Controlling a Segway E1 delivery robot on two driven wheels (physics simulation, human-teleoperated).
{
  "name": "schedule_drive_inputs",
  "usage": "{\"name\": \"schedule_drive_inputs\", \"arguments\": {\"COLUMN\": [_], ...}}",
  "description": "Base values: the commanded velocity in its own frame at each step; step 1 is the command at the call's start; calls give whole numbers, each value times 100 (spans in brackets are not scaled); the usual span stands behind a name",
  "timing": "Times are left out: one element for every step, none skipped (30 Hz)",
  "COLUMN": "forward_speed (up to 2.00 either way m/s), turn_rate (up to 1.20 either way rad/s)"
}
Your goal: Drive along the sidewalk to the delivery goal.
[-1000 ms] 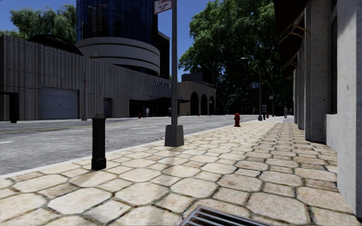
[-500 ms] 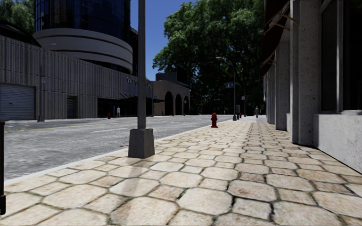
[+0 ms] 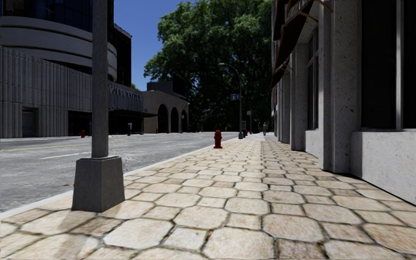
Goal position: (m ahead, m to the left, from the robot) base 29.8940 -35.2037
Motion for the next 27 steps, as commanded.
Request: {"name": "schedule_drive_inputs", "arguments": {"forward_speed": [200,200,200,200,200,200,200,200,200,200,200,200,200,200,200,200,200,200,200,200,200,200,200,200,200,200,200], "turn_rate": [-41,-41,-41,-41,-41,-41,-41,-41,-41,-41,-41,-41,-41,-41,-41,-41,-41,-41,-36,-8,0,0,0,0,0,0,0]}}
